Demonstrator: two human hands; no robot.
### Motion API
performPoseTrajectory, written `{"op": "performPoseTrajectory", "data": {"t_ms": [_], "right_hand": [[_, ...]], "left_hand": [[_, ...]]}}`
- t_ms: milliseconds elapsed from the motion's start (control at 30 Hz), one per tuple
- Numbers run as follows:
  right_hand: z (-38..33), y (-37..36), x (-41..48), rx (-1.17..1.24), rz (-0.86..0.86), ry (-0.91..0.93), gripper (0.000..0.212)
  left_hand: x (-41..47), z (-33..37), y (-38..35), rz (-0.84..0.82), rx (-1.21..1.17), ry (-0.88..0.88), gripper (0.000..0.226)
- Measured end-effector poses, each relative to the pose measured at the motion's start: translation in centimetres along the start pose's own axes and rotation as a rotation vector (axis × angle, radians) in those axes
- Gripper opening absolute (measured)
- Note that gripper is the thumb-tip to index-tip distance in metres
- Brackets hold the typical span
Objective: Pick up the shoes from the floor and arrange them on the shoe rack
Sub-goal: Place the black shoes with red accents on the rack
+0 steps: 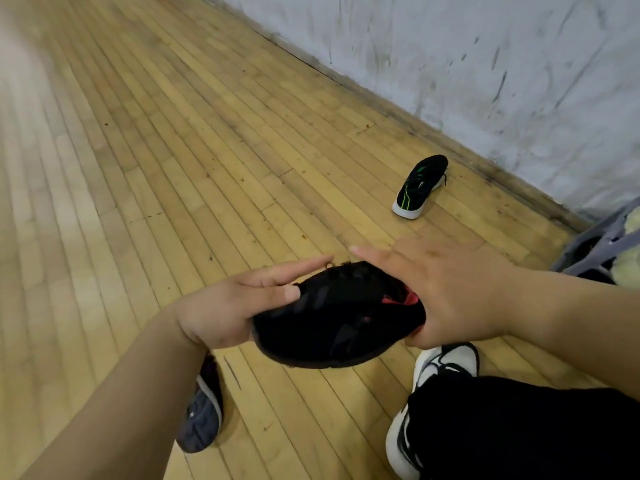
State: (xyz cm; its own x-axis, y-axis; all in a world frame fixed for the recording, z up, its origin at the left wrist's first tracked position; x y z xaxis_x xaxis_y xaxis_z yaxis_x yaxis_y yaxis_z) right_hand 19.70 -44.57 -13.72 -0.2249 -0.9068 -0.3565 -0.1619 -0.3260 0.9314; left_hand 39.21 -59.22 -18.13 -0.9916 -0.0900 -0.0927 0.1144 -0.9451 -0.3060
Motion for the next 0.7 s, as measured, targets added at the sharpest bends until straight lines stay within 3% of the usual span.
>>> {"op": "performPoseTrajectory", "data": {"t_ms": [67,133,200,233,300,433,533,700], "right_hand": [[-0.7,-0.6,0.0,0.026,-0.027,-0.023,0.125],[-0.9,-1.7,0.2,0.067,-0.075,-0.100,0.128],[-0.7,-2.5,0.5,0.065,-0.084,-0.169,0.130],[-0.5,-2.7,0.8,0.047,-0.070,-0.187,0.131],[-0.3,-3.1,1.1,-0.001,-0.032,-0.188,0.133],[-0.6,-4.0,1.7,0.035,-0.059,-0.216,0.126],[-1.2,-4.4,2.1,0.098,-0.081,-0.227,0.122],[-1.4,-5.0,2.9,0.045,-0.095,-0.247,0.119]], "left_hand": [[-0.8,-1.1,2.0,0.277,0.011,0.010,0.061],[-3.0,-3.4,5.5,0.706,0.084,0.030,0.061],[-6.5,-7.0,8.5,0.997,0.313,0.198,0.080],[-8.3,-9.0,9.5,1.059,0.454,0.363,0.093],[-12.6,-14.8,11.1,1.105,0.607,0.678,0.109],[-18.7,-23.9,9.8,1.100,0.628,0.927,0.125],[-20.4,-27.3,9.0,1.127,0.585,0.927,0.114],[-18.6,-26.7,8.4,1.153,0.626,0.890,0.086]]}}
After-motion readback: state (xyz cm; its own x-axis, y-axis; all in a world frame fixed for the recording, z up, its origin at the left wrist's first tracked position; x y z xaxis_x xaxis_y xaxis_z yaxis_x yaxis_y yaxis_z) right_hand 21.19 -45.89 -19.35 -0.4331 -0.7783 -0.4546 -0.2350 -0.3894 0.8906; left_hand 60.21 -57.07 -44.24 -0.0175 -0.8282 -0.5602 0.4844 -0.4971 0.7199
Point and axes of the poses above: each hand's wrist, its own x-axis towards the middle knuckle, its own y-axis out of the back of the hand, z = x × y, the point moved 5 cm from there along x, towards the middle knuckle, and after that the axes turned 15 degrees about -y, right-handed, at the moved point
